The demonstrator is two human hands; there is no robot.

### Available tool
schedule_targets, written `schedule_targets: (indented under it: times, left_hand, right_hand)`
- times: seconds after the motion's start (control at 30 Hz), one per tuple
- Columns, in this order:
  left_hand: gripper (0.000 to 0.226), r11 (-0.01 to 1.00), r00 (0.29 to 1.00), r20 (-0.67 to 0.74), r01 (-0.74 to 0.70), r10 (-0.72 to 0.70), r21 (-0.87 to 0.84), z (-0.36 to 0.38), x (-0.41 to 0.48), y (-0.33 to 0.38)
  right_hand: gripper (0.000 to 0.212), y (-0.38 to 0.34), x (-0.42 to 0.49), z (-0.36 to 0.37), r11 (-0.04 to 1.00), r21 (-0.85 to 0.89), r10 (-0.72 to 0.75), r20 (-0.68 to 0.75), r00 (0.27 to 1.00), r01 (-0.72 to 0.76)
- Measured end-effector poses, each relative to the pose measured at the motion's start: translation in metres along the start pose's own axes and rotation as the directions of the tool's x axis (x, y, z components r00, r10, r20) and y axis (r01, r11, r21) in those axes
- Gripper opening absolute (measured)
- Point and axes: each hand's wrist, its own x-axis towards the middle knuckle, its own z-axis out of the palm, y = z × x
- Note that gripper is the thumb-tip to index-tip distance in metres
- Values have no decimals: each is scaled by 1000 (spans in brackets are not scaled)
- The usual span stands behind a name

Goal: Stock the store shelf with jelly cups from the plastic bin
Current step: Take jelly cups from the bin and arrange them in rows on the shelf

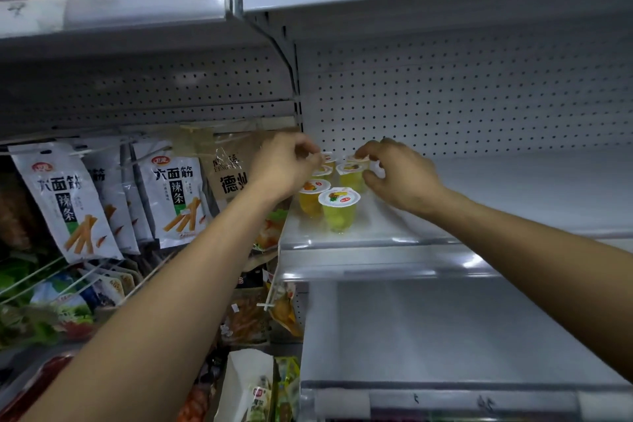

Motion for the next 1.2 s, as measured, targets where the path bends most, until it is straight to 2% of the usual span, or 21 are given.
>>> schedule_targets:
  times: [0.13,0.23,0.33,0.47,0.6,0.7,0.77,0.87,0.97,1.13,1.2]
  left_hand:
    - [12,995,992,-85,-93,91,-28,-18,-48,7]
    - [18,986,977,-126,-169,169,12,-27,-87,2]
    - [26,974,971,-97,-210,218,90,-35,-125,-7]
    - [31,976,983,-8,-181,184,118,-41,-181,-29]
    - [29,996,992,127,-36,27,76,-33,-252,-71]
    - [30,990,964,252,56,-88,131,-22,-294,-99]
    - [30,981,932,330,96,-149,171,-11,-318,-115]
    - [28,965,880,413,161,-234,205,12,-356,-140]
    - [26,923,802,459,320,-383,212,39,-401,-166]
    - [22,817,594,577,513,-560,265,97,-476,-208]
    - [25,771,504,612,558,-610,308,117,-498,-222]
  right_hand:
    - [33,-20,-31,-18,999,37,-26,-88,996,29]
    - [29,-35,-60,-28,996,88,-19,-150,989,33]
    - [26,-51,-96,-29,994,81,-59,-236,970,80]
    - [27,-79,-148,-18,983,150,-66,-267,961,109]
    - [23,-99,-200,8,961,253,-86,-115,990,113]
    - [21,-110,-234,41,955,285,-106,86,991,78]
    - [21,-115,-253,67,957,289,-107,243,964,33]
    - [21,-111,-285,117,957,289,-112,470,876,-33]
    - [19,-98,-326,170,952,284,-115,676,728,-114]
    - [23,-85,-396,245,973,206,-136,879,457,-107]
    - [27,-84,-421,268,976,192,-141,915,378,-101]
